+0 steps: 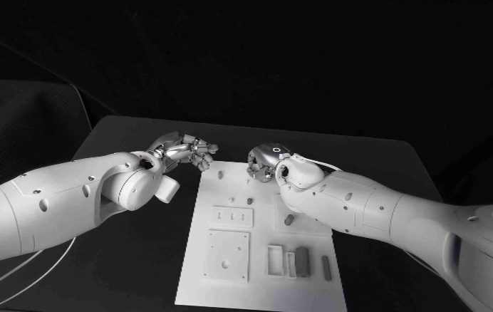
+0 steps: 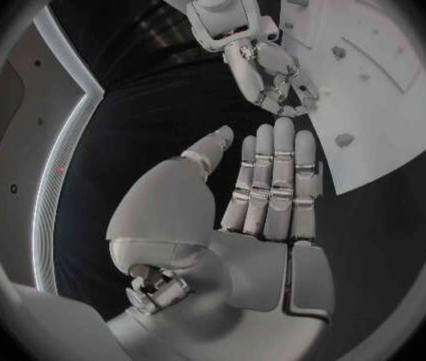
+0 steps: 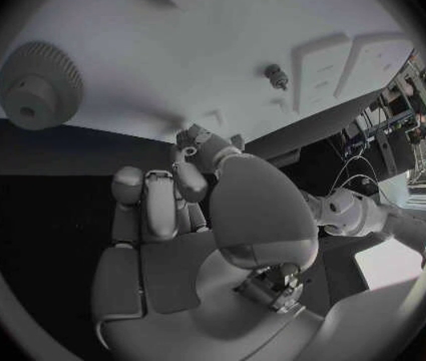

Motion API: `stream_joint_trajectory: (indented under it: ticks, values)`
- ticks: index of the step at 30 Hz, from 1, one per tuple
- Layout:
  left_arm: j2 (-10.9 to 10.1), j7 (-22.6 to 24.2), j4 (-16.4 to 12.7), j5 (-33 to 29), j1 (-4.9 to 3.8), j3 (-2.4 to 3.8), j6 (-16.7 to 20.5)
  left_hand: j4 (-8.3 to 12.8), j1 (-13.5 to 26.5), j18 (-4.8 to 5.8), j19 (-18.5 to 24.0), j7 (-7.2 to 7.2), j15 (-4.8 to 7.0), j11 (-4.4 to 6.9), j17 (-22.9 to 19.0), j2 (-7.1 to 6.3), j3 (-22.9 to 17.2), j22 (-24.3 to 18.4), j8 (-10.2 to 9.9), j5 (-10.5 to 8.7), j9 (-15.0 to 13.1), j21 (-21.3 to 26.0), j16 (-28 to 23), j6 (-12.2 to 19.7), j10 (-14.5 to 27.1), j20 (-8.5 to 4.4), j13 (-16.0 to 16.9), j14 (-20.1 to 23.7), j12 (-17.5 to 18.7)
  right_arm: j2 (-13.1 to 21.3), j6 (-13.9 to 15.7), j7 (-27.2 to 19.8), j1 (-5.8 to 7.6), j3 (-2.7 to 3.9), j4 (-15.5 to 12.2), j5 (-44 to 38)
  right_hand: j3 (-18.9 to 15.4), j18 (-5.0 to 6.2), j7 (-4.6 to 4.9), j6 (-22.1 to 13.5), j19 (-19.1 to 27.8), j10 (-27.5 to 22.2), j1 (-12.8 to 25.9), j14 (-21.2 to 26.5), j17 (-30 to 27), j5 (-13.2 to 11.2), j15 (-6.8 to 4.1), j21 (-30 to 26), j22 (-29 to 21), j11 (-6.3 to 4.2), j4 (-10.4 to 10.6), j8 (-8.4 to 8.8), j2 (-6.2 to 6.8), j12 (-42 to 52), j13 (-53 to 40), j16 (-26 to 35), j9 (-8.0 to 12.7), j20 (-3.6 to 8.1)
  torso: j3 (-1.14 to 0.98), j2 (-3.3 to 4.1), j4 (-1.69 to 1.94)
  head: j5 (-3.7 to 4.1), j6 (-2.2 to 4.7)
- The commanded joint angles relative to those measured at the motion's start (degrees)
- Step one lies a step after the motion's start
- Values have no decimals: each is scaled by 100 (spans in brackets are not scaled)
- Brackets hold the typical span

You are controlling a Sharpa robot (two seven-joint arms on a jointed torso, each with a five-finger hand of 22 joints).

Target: Assemble the parts on the task board

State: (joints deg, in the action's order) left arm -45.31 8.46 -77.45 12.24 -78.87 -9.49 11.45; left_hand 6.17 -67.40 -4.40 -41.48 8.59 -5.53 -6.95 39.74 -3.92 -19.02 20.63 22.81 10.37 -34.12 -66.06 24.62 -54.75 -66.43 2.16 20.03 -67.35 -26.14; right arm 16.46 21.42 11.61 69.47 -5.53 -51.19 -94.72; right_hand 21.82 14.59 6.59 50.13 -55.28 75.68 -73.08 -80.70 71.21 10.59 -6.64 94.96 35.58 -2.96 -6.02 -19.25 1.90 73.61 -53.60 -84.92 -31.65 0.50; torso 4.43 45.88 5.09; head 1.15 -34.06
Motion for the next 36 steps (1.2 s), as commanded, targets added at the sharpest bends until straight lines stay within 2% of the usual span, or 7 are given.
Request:
stream_joint_trajectory:
  ticks: [1, 11, 28, 32, 33, 36]
  values:
    - [19, 33, -7, -26, -9, 6, -47, -28, 3, -107, -44, 4, -2, -13, 9, -53, 5, -6, -33, 18, 10, 6, -22, 7, 45, -14, -8, -54, 20, -5, -126, 33, -1, -2, 13, 20, 85, 41, 167, 22, -17, -20, 37, -16, -21, 30, 0, 735, 16, -15, -4, 94, 10, -7, 17, -20, 41, -18, -1, 5, 3, 2, -3]
    - [17, 20, -6, -26, -9, 6, -54, -29, 5, -107, -44, 5, -2, -14, 10, -54, 5, -7, -36, 18, 11, 7, -23, 10, 47, -14, -9, -54, 23, -5, -229, 38, -1, -2, 21, 65, 139, 41, 146, -183, -4, -36, 93, 2, -39, 22, 4, 726, 27, 1, -7, 184, 30, -30, 28, -7, 95, -27, -1, 12, 0, 4, -4]
    - [20, 11, 3, -26, -9, 6, -58, -32, 8, -107, -45, 7, -3, -17, 12, -57, 4, -8, -44, 18, 14, 8, -26, 19, 54, -13, -12, -54, 30, 21, -110, 79, -1, -2, -3, 122, 160, 40, 144, -322, 5, -46, 135, 14, -50, 19, 7, 722, 35, 11, -15, 227, 77, -41, 32, -1, 128, -33, 1, 24, -3, 4, -8]
    - [20, 8, 11, -26, -9, 6, -52, -32, 8, -107, -46, 8, -3, -17, 12, -58, 4, -9, -46, 18, 14, 9, -27, 21, 56, -13, -13, -54, 32, 40, 11, 113, -1, -2, -21, 148, 215, 41, 195, -825, 21, -61, 246, 32, -81, 12, 10, 716, 62, 24, -38, 303, 258, -58, 37, 0, 239, -44, 2, 23, -1, 7, -5]
    - [19, 8, 14, -26, -9, 6, -49, -32, 8, -107, -46, 8, -3, -17, 13, -58, 4, -9, -47, 18, 14, 9, -27, 22, 57, -13, -13, -54, 32, 46, 17, 112, -1, -2, -24, 153, 222, 41, 237, -1088, 37, -89, 292, 54, -97, 10, 12, 706, 73, 28, -57, 312, 409, -69, 37, 4, 293, -47, 0, 22, -1, 5, -7]
    - [19, 10, 26, -26, -8, 5, -45, -32, 8, -108, -46, 8, -3, -18, 13, -59, 4, -9, -48, 18, 15, 9, -28, 24, 58, -13, -13, -54, 34, 73, 82, 104, -1, -2, -43, 192, 218, 41, 256, -1231, 47, -107, 324, 69, -105, 4, 14, 701, 78, 31, -58, 313, 499, -74, 37, 7, 322, -49, 1, 25, 2, 3, -5]
